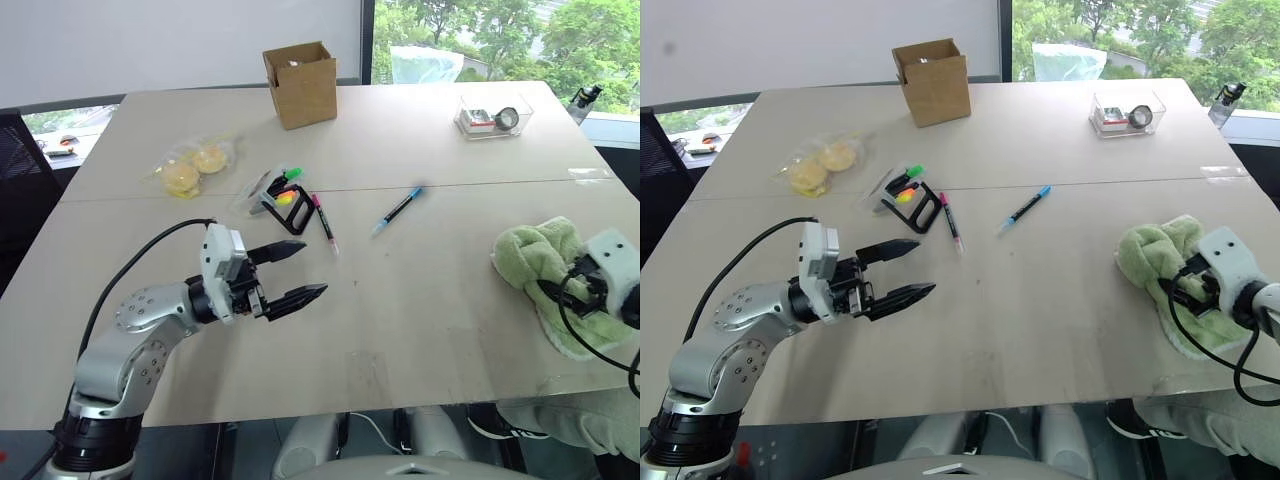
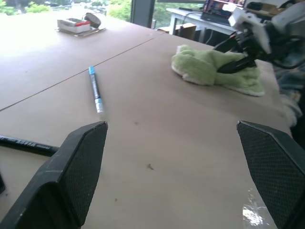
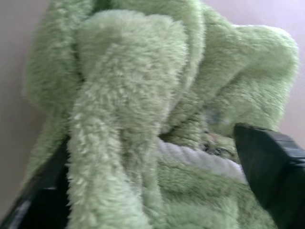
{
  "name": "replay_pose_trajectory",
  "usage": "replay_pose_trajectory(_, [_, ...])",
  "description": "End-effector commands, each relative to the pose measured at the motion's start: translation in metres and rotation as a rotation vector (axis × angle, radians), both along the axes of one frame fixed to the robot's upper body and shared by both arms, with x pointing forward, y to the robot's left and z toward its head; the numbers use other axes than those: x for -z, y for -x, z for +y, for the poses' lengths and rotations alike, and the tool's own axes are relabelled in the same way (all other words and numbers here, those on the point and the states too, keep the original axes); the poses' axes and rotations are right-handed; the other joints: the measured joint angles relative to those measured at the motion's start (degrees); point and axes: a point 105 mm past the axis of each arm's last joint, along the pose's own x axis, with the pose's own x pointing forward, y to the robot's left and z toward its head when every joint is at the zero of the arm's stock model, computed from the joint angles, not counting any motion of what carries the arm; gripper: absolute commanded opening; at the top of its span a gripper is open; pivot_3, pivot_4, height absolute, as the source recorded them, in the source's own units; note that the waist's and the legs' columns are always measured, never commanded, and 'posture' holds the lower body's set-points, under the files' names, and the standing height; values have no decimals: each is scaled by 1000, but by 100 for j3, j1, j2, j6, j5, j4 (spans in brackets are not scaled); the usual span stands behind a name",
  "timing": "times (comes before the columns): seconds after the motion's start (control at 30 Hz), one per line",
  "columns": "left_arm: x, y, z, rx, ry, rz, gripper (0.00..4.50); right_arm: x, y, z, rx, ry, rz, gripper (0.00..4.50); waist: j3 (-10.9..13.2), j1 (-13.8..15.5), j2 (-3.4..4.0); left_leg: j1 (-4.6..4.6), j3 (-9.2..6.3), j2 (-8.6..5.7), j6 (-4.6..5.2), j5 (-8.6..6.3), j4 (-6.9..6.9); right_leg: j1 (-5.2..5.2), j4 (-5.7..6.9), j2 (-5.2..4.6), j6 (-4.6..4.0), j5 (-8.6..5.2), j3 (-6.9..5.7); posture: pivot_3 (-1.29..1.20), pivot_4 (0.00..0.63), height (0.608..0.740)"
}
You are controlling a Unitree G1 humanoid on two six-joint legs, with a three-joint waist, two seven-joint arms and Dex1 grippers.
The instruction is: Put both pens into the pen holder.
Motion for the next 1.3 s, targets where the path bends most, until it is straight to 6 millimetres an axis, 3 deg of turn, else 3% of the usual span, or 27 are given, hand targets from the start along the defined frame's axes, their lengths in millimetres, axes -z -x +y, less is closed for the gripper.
replay_pose_trajectory(0.03, [-10,-16,-20,-54,-117,-97,4500,-77,12,37,-184,-168,-334,4452,3,3,0,1,1,0,0,0,0,0,0,1,1,0,2,0,150,740])
replay_pose_trajectory(0.1, [-12,-32,-28,-117,-205,-131,4500,-98,24,56,-248,-244,-410,4452,3,1,1,-1,-4,0,0,0,4,1,2,2,4,2,-2,0,150,740])
replay_pose_trajectory(0.23, [-21,-55,-46,-167,-316,-114,4500,-101,36,82,-299,-224,-423,4452,-7,-2,-24,1,-5,-2,1,0,5,3,7,3,7,4,-2,0,150,740])
replay_pose_trajectory(0.43, [-42,-56,-68,-29,-252,-99,4500,-87,8,84,-100,-100,-405,4452,-6,-81,-25,-2,1,-7,0,1,18,-2,12,1,8,3,5,0,150,740])
replay_pose_trajectory(0.57, [-42,-53,-60,-29,-270,-123,4500,-82,-17,97,-65,-113,-365,4452,-4,-129,-24,3,2,-3,-6,4,7,-12,21,7,6,3,14,0,150,740])
replay_pose_trajectory(0.73, [-44,-29,-47,81,-152,-121,4500,-66,-67,116,55,-183,-242,4452,-7,-167,-30,3,5,-6,-7,5,9,-11,22,2,6,3,17,0,150,740])
replay_pose_trajectory(0.87, [-38,-3,-15,114,-73,-58,4500,-57,-109,165,66,-233,-119,4452,-7,-314,-29,-5,20,-5,-8,6,-2,-40,28,7,5,3,34,0,150,740])
replay_pose_trajectory(1.1, [-36,18,25,15,-15,-113,4500,-33,-143,216,59,-330,44,4452,-6,-222,-27,-19,6,-12,-8,6,-5,-50,24,0,3,3,19,0,150,740])
replay_pose_trajectory(1.3, [-19,28,51,-95,-43,-87,4500,-12,-165,247,80,-346,122,4452,-3,-244,-21,-13,5,-15,-9,6,-4,-50,27,1,3,3,15,0,150,740])
